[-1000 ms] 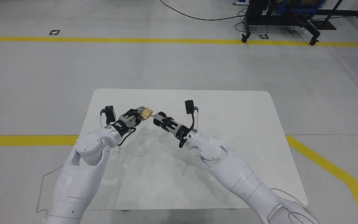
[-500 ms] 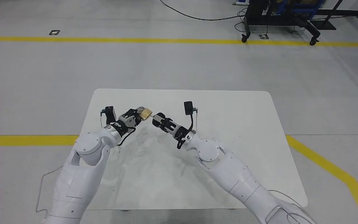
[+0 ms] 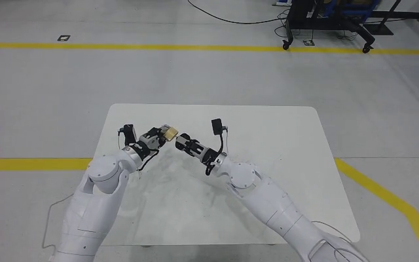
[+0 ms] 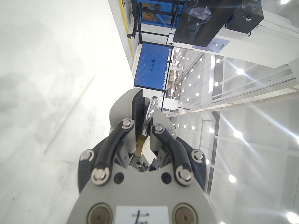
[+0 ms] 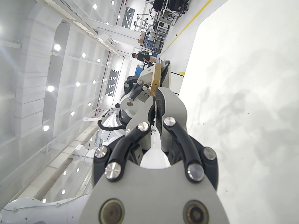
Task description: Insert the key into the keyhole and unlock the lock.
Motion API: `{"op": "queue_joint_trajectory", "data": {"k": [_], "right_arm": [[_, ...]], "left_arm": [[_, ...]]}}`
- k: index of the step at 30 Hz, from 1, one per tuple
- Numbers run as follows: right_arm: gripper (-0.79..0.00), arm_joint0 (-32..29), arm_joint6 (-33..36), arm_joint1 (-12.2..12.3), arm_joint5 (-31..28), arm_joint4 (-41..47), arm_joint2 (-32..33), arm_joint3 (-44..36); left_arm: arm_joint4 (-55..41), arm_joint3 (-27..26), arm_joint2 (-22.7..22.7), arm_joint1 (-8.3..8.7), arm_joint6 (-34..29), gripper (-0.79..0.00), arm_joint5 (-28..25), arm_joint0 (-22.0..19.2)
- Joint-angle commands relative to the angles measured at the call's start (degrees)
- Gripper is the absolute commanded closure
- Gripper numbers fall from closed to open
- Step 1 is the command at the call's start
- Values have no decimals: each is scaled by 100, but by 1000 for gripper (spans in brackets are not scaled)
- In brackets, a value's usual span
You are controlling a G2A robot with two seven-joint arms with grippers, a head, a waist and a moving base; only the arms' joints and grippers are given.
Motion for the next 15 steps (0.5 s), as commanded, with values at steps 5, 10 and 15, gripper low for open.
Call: {"op": "queue_joint_trajectory", "data": {"k": [5,10,15], "right_arm": [[0,-47,53,10,11,-40,142,-37],[-43,-97,121,26,47,-86,264,-122],[-785,-179,172,51,18,-162,396,-254]], "left_arm": [[112,-4,44,13,-204,0,-84,-9],[151,13,65,20,-290,0,-100,-30],[85,43,16,21,-205,0,-59,-43]]}}
